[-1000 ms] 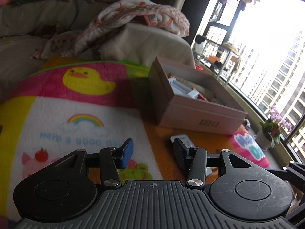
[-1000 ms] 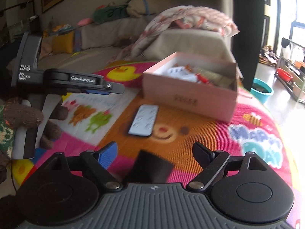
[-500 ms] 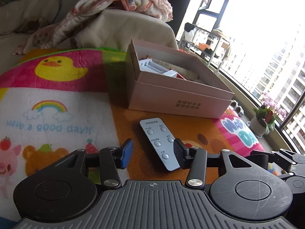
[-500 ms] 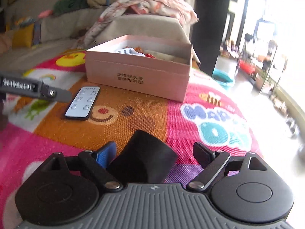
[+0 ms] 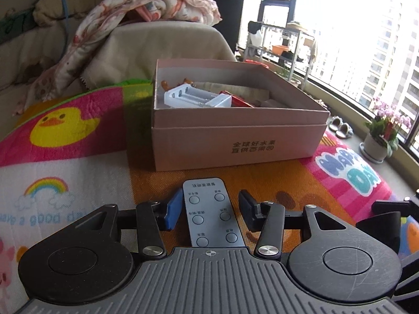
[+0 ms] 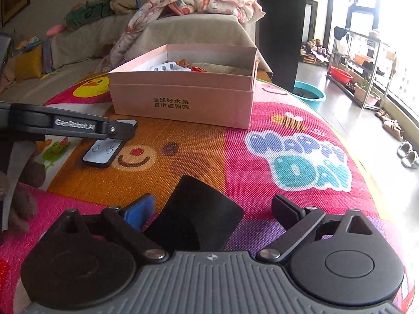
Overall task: Organize rigid objects
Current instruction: 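Grasp the grey remote with left tool while right tool grasps the black nozzle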
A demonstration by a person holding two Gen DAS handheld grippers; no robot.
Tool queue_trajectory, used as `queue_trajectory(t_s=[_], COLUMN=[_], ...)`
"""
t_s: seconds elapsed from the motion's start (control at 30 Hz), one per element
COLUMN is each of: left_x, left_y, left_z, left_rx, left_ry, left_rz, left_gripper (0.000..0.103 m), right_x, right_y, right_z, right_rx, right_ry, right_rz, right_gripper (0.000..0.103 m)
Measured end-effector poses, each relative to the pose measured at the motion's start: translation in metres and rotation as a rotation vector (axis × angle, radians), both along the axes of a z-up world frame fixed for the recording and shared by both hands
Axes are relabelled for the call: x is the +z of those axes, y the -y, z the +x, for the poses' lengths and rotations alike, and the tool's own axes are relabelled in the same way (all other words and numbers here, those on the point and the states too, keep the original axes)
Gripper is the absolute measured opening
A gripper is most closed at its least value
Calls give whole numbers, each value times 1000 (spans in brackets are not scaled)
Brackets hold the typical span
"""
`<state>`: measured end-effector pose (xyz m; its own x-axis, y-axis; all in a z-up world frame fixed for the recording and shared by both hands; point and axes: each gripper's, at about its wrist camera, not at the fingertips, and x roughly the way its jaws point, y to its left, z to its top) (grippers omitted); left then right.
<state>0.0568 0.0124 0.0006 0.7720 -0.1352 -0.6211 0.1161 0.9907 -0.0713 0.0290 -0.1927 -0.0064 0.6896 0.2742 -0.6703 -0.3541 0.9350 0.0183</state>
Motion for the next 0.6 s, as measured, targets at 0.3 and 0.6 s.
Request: queue_trajectory(t_s=[0.3,0.6], left_x=[0,-2], left_y=[-8,-23], left_z=[-26,-58], left_rx=[-74,-102], left_ry=[13,25], left_rz=[12,-25], left_gripper=[43,43], right_x=[0,1], right_y=[0,1], right_z=[3,4], right_rx=[17,47], right_ry=[-25,-45], right_rz=[9,-3], right_gripper=[103,103])
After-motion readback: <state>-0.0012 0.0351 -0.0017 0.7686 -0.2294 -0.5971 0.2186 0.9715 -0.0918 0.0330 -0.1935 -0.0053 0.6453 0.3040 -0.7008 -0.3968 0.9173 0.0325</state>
